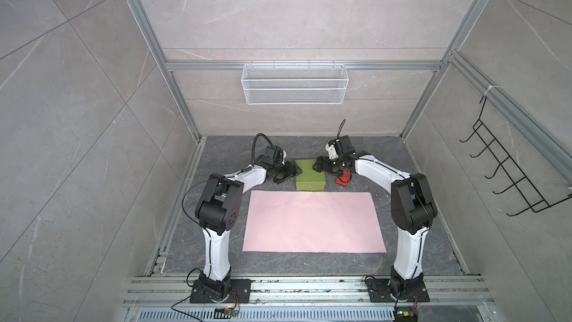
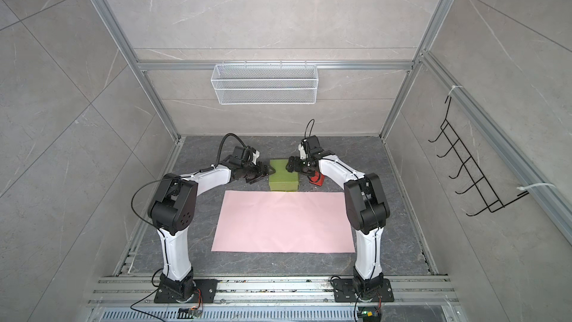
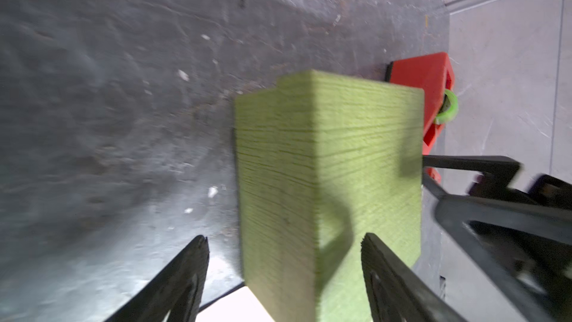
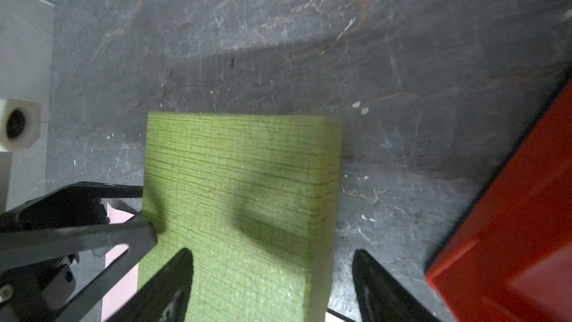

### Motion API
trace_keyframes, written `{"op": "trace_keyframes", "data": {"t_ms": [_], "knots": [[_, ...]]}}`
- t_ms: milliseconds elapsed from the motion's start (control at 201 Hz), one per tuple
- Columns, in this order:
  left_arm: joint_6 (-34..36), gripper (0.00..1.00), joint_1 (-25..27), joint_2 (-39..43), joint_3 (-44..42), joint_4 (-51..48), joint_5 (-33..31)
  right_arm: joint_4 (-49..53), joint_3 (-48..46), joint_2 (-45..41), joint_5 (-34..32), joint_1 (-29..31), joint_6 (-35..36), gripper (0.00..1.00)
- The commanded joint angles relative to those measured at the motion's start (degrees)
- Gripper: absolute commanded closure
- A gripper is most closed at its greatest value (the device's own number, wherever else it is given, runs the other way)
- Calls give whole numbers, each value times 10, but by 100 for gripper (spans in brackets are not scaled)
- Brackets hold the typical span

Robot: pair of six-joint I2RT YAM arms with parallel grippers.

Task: Wrap the gift box in paper
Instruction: 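Lift the green box and carry it over the pink paper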

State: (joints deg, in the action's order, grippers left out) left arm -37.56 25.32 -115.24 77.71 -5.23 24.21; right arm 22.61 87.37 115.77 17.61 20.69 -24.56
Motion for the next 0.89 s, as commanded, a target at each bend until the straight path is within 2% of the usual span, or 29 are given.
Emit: {"op": "trace_keyframes", "data": {"t_ms": [0,264,478,652,886], "knots": [[-18,22,10,-8,12,27,15,6,10,22,56,0,-2,20],[-39,24,29,-37,38,47,36,-67,-7,37,144,-1,-57,26],[-37,27,50,-1,88,26,74,-100,-35,-28,184,0,-83,29],[-54,27,90,88,21,19,86,-112,-141,-130,182,12,-93,32],[-93,27,166,206,-120,8,50,-111,-330,-302,135,67,-132,32]]}}
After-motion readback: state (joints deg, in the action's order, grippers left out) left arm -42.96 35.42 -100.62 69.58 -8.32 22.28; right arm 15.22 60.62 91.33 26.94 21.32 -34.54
